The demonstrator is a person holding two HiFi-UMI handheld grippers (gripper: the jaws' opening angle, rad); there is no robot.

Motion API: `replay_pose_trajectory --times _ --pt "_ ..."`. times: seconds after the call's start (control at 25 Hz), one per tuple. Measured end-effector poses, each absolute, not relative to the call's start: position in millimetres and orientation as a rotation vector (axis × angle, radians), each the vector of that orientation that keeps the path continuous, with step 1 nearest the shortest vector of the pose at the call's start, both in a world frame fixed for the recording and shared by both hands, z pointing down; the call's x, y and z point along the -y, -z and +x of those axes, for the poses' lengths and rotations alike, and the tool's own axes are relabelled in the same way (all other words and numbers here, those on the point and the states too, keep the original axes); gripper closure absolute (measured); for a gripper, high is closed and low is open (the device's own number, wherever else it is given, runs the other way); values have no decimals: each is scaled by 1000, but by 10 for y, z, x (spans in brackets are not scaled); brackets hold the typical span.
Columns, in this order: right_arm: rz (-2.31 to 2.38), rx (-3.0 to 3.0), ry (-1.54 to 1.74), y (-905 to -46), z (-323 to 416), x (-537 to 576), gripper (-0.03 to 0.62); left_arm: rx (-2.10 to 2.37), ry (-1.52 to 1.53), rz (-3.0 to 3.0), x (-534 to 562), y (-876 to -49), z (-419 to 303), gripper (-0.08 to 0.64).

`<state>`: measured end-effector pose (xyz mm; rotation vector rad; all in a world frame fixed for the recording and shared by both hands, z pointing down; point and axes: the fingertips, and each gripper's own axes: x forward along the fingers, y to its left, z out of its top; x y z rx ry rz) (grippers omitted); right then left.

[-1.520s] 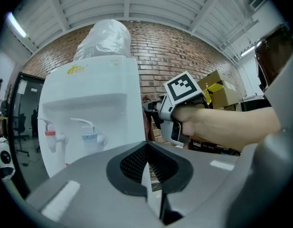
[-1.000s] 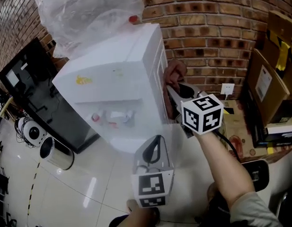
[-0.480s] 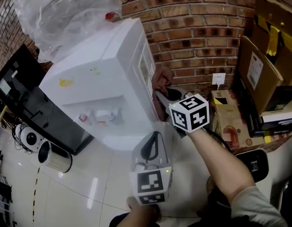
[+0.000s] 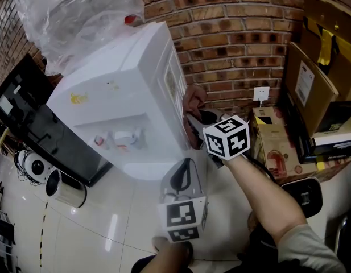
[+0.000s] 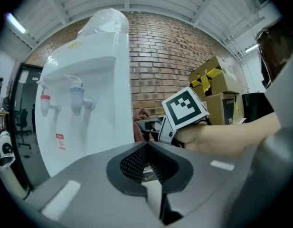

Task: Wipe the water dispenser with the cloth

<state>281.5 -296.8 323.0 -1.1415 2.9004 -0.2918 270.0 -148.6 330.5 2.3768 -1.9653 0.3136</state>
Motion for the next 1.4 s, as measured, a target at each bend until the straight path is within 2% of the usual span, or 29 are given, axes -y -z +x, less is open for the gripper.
replay_pose_trajectory --times 0.8,1.4 --pt "-1264 -3044 393 -4047 2812 3080 526 1931 -373 2384 1541 -3549 2798 560" --pt "-1243 -3242 614 -4980 2798 3120 522 1791 -467 2290 1594 -4364 2927 560"
